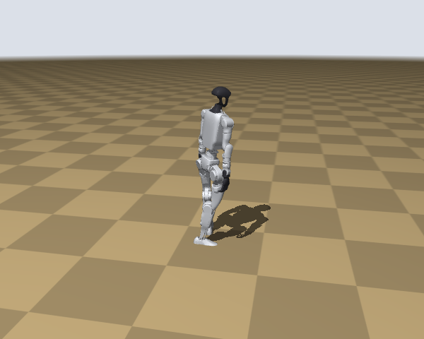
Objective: In place motions
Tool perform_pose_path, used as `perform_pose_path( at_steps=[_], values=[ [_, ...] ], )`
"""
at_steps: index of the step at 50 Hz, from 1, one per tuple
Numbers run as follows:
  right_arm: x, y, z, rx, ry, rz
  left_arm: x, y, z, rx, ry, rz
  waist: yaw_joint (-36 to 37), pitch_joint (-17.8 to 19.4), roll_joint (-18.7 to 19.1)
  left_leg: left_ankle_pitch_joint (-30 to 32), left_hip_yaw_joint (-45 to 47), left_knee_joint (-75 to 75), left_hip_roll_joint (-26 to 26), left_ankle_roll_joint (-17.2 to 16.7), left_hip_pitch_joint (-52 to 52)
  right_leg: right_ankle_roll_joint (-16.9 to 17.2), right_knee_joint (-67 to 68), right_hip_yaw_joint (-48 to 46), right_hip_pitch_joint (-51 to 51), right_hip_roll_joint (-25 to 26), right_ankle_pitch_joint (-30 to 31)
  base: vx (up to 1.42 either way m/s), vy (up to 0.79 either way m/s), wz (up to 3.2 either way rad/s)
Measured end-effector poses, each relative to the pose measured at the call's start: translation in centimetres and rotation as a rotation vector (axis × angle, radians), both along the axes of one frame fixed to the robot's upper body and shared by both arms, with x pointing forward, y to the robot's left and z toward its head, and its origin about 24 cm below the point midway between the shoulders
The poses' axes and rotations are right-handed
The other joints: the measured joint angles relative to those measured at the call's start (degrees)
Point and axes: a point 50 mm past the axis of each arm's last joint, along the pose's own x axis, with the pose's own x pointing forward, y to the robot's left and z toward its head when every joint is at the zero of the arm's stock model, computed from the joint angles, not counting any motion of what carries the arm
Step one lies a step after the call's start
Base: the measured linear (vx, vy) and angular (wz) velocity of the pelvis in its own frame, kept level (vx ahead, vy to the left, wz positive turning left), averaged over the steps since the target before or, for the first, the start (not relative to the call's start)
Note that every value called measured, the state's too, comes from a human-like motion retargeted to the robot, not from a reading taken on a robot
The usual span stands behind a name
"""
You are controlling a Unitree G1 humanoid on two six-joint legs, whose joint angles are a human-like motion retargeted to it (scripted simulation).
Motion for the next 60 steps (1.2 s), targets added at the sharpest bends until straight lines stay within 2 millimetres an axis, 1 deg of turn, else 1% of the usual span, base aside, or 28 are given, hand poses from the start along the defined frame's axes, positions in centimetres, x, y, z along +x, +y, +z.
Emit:
perform_pose_path(
  at_steps=[2,5,8,10,12,13,15,17,18,20,22,25,28,31,35,38,41,45,50,52,53,55,57,60],
  values=[
    [-0.6,0.3,-0.1,-0.009,0.021,0.027,0.9,0.4,0.2,0.009,-0.027,0.004,1.0,0.0,-0.8,1.0,1.4,1.4,-0.3,0.8,1.7,1.1,-0.4,-7.0,1.3,-0.1,-1.2,0.05,0.11,3.66],
    [-1.8,1.1,-0.2,-0.003,0.072,0.056,1.8,1.1,0.4,0.022,-0.051,0.023,2.5,-0.5,-2.5,1.7,-1.6,4.4,-1.2,2.7,3.1,2.9,-0.7,-14.5,2.6,-0.5,-2.7,0.21,0.19,3.54],
    [-3.1,1.8,-0.2,0.015,0.114,0.041,1.8,1.2,0.5,0.021,-0.053,0.050,4.5,-1.9,-4.5,2.4,0.1,5.7,-1.8,3.6,5.7,5.0,-0.6,-21.9,3.4,-1.5,-3.3,0.35,0.28,3.24],
    [-3.4,2.1,-0.3,0.018,0.118,0.030,1.6,1.2,0.4,0.013,-0.049,0.070,4.9,-3.2,-5.5,2.9,2.9,5.2,-2.4,4.3,7.8,6.4,-0.4,-26.7,3.6,-1.8,-3.4,0.36,0.33,3.09],
    [-3.3,2.1,-0.3,0.010,0.099,0.030,1.2,1.0,0.3,0.002,-0.044,0.097,5.1,-4.3,-5.9,3.9,4.8,4.2,-3.0,4.5,9.5,7.5,0.1,-30.6,3.8,-1.9,-3.2,0.28,0.32,2.71],
    [-3.0,2.0,-0.3,0.005,0.084,0.034,0.9,0.8,0.2,-0.002,-0.042,0.113,5.1,-4.7,-5.7,4.5,4.7,3.6,-3.0,3.8,9.9,8.0,0.4,-32.0,4.0,-1.8,-2.9,0.20,0.31,2.34],
    [-2.2,1.6,-0.3,-0.009,0.050,0.045,0.4,0.5,0.1,-0.014,-0.037,0.144,5.0,-4.9,-5.1,7.4,5.3,1.7,-3.3,5.4,10.2,9.4,1.9,-30.0,3.8,-2.1,-2.7,0.15,0.32,1.99],
    [-1.4,1.1,-0.2,-0.022,0.019,0.042,-0.3,0.2,0.0,-0.024,-0.021,0.161,4.7,-5.5,-3.3,9.9,4.0,-0.7,-3.0,3.2,9.9,10.4,2.8,-33.0,4.2,-0.7,-2.8,0.14,0.31,1.66],
    [-1.2,0.8,-0.2,-0.027,0.008,0.038,-0.8,0.1,-0.1,-0.027,-0.006,0.169,4.6,-5.9,-2.9,10.1,3.8,-1.6,-3.5,3.8,9.5,10.8,3.0,-34.6,4.4,-0.6,-2.6,0.19,0.29,1.26],
    [-0.9,0.5,-0.1,-0.025,0.003,0.022,-2.0,-0.1,-0.2,-0.029,0.029,0.185,5.0,-6.3,-2.2,9.2,-1.6,-2.5,-4.8,4.5,8.1,11.1,3.7,-35.5,4.7,-0.5,-2.4,0.24,0.31,0.75],
    [-0.5,0.5,-0.1,-0.015,-0.006,-0.010,-2.8,-0.1,-0.3,-0.025,0.061,0.205,6.5,-5.6,-2.0,9.1,-1.3,-2.2,-4.8,5.2,7.3,11.1,4.1,-34.0,4.9,-0.7,-2.8,0.17,0.31,0.22],
    [0.5,0.9,-0.1,0.018,-0.023,-0.058,-3.5,0.3,-0.2,-0.005,0.086,0.249,8.9,-4.3,-1.9,7.9,-2.4,-2.1,-5.3,5.0,7.8,10.3,4.3,-32.9,4.7,-0.6,-3.6,0.07,0.21,0.00],
    [1.4,0.7,0.0,0.036,-0.021,-0.035,-4.2,0.3,-0.3,-0.008,0.115,0.305,12.9,-4.2,-2.2,7.0,-1.2,-2.2,-5.5,4.9,7.7,10.2,4.9,-29.9,3.5,-1.3,-3.7,0.09,0.20,-0.35],
    [2.6,0.4,0.2,0.020,-0.044,0.041,-5.6,0.2,-0.2,-0.004,0.160,0.409,15.4,-3.8,-2.8,6.4,-0.8,-2.5,-6.1,4.9,7.9,10.0,4.7,-28.4,2.9,-1.7,-3.3,0.12,0.12,-0.22],
    [4.7,0.2,0.5,0.005,-0.107,0.124,-7.1,-0.1,-0.1,-0.017,0.218,0.517,14.6,-3.6,-3.0,5.6,-1.0,-2.6,-6.6,5.4,7.7,10.1,3.9,-27.9,2.9,-1.5,-2.5,0.10,0.06,0.21],
    [5.3,0.5,0.5,0.019,-0.130,0.132,-8.1,-0.1,-0.1,-0.013,0.254,0.526,13.3,-4.5,-3.4,5.0,-1.3,-2.7,-6.8,5.6,7.3,10.2,3.3,-27.7,2.6,-1.5,-1.9,0.14,0.05,0.18],
    [5.4,0.8,0.5,0.033,-0.137,0.110,-8.2,0.1,-0.1,-0.005,0.247,0.494,13.4,-4.8,-3.8,4.4,-1.4,-2.9,-7.2,5.6,7.2,10.3,2.9,-27.3,2.4,-1.4,-1.2,0.14,0.07,-0.01],
    [5.0,0.9,0.4,0.041,-0.125,0.091,-7.4,0.5,-0.2,0.002,0.220,0.429,14.6,-4.7,-4.4,3.2,-2.3,-2.7,-7.4,5.6,7.0,10.3,2.4,-27.7,2.8,-1.6,0.0,0.13,0.04,-0.01],
    [3.4,0.8,0.2,0.028,-0.084,0.102,-6.7,0.9,-0.1,0.000,0.204,0.399,13.9,-5.7,-4.5,1.4,-5.0,-2.4,-7.4,5.6,6.8,10.3,2.9,-30.9,4.3,-1.2,1.1,0.23,0.07,0.33],
    [2.4,0.8,0.1,0.023,-0.062,0.106,-6.3,1.0,-0.2,-0.006,0.187,0.392,12.5,-6.1,-3.4,0.7,-7.4,-2.1,-6.3,5.9,6.6,7.4,4.9,-31.8,5.4,-0.6,0.9,0.25,0.04,0.68],
    [1.9,0.8,0.0,0.021,-0.051,0.107,-6.2,1.1,-0.1,-0.008,0.181,0.385,11.6,-6.3,-2.5,0.6,-8.3,-1.9,-5.4,6.0,6.7,5.1,6.2,-31.2,5.7,-0.2,0.8,0.26,0.03,0.91],
    [1.0,0.8,0.0,0.020,-0.029,0.106,-6.0,1.3,-0.1,-0.012,0.173,0.365,9.4,-6.5,-0.6,0.6,-10.2,-1.5,-3.4,6.3,6.8,1.6,9.8,-28.4,6.1,0.0,0.8,0.25,0.01,1.27],
    [0.2,0.8,-0.1,0.021,-0.008,0.086,-5.2,1.6,-0.1,-0.010,0.164,0.319,5.4,-4.9,1.2,0.9,-13.6,-1.2,-2.1,7.2,7.5,2.1,16.1,-21.4,5.4,-0.7,1.1,0.18,-0.05,2.07],
    [-0.4,0.9,-0.1,0.022,0.005,0.052,-3.6,2.1,0.1,0.000,0.140,0.252,0.9,-1.5,2.1,2.0,-18.1,-1.5,-1.6,8.2,8.6,4.4,24.5,-4.6,0.2,-0.3,0.0,0.05,-0.07,1.94]
  ],
)
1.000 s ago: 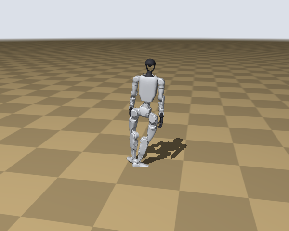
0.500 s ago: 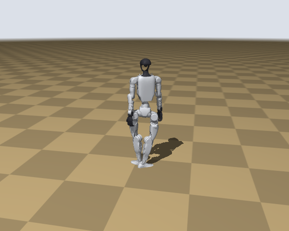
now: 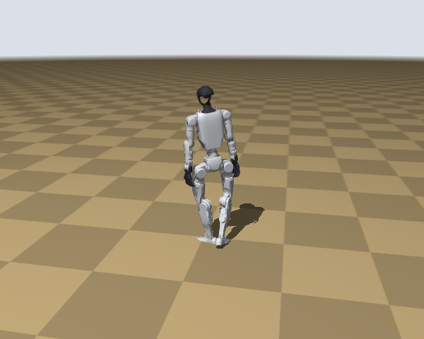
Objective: In place motions
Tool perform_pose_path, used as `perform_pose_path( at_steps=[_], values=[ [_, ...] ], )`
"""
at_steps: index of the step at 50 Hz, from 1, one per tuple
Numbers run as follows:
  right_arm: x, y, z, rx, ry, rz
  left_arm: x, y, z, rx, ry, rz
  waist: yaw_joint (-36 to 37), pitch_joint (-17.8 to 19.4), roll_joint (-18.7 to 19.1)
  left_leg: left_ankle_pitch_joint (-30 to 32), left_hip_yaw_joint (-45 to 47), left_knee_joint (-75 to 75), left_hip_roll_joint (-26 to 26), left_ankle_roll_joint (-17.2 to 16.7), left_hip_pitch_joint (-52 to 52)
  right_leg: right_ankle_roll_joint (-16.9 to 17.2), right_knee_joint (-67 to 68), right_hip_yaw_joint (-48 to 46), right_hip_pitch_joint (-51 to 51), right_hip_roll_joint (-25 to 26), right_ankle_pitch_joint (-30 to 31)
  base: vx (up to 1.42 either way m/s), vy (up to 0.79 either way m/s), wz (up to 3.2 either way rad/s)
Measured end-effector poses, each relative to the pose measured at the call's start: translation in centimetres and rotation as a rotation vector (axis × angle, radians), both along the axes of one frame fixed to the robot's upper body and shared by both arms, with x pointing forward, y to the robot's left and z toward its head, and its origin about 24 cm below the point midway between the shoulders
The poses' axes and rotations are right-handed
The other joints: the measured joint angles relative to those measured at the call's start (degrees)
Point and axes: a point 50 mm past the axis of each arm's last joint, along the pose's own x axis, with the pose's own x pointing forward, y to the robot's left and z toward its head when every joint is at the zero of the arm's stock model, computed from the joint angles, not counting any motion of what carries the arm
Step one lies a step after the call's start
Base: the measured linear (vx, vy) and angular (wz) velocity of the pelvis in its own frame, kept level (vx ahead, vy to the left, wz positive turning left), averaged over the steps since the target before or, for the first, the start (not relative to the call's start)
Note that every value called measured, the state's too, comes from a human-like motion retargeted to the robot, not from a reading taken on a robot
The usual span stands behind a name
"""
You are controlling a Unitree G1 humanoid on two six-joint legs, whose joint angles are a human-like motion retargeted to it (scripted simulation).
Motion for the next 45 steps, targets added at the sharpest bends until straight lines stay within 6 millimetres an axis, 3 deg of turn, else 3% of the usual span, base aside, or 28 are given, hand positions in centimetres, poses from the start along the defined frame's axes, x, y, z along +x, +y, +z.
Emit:
perform_pose_path(
  at_steps=[9,16,18,20,22,26,30,35,45],
  values=[
    [-0.5,0.2,0.0,-0.015,0.003,0.027,3.0,1.0,0.4,-0.008,-0.045,-0.199,-3.5,2.7,-1.3,0.6,-8.6,1.1,-0.4,-0.1,-2.7,-1.6,-0.2,25.8,-11.5,3.8,-0.1,0.01,-0.09,1.05],
    [-0.3,0.0,0.0,-0.027,0.003,-0.025,2.5,-0.4,0.1,-0.048,-0.031,-0.192,-3.0,3.8,-3.0,0.0,-13.0,1.8,-3.4,-0.1,-3.5,-0.2,-9.3,40.3,-15.6,4.3,0.7,0.00,-0.08,0.81],
    [-0.2,0.0,0.0,-0.024,0.000,-0.042,1.8,-0.6,0.0,-0.055,-0.007,-0.200,-3.3,3.9,-3.8,-0.2,-14.4,1.9,-5.1,0.3,-3.1,0.2,-14.3,41.1,-14.3,3.4,2.1,0.00,-0.06,1.07],
    [-0.1,0.2,0.0,-0.011,0.000,-0.061,0.6,-0.5,0.0,-0.051,0.044,-0.217,-5.4,3.8,-4.4,-0.2,-18.6,2.4,-7.1,0.5,-2.7,-1.3,-21.4,37.6,-10.7,1.9,7.9,0.03,0.00,1.86],
    [-0.7,0.4,-0.1,0.006,0.021,-0.067,-1.3,-0.2,0.1,-0.046,0.121,-0.228,-6.4,1.8,-5.0,-0.1,-21.6,2.6,-8.6,0.3,-2.6,0.2,-24.6,34.8,-7.7,0.5,8.8,0.19,0.03,1.57],
    [-1.3,0.3,0.0,0.021,0.049,-0.078,-4.5,-0.9,0.1,-0.034,0.232,-0.215,-1.1,-3.4,-3.9,-0.6,-22.3,2.4,-8.1,-0.2,-3.7,0.5,-24.0,34.0,-8.7,0.8,7.5,0.20,0.01,0.19],
    [0.4,0.3,0.0,0.016,0.001,-0.035,-6.2,-1.3,0.2,-0.074,0.241,-0.124,-2.6,-3.7,-2.7,-0.6,-24.3,2.4,-8.0,0.0,-2.8,-1.0,-22.2,31.7,-7.6,1.9,5.3,0.06,-0.06,0.45],
    [2.0,0.3,0.1,0.026,-0.037,-0.019,-5.8,-1.2,0.2,-0.066,0.241,-0.110,-5.3,-3.5,-1.1,-0.7,-26.5,2.7,-7.6,-0.3,-2.5,-1.5,-21.9,29.6,-6.1,2.3,4.0,-0.05,-0.04,0.33],
    [0.6,0.4,0.0,0.025,0.016,-0.002,-3.8,-1.3,-0.1,-0.069,0.155,-0.109,-1.9,-5.0,-1.1,-1.2,-27.8,1.9,-7.1,-1.4,-1.4,-2.9,-23.4,28.6,-4.1,4.3,3.3,0.04,-0.10,0.08]
  ],
)
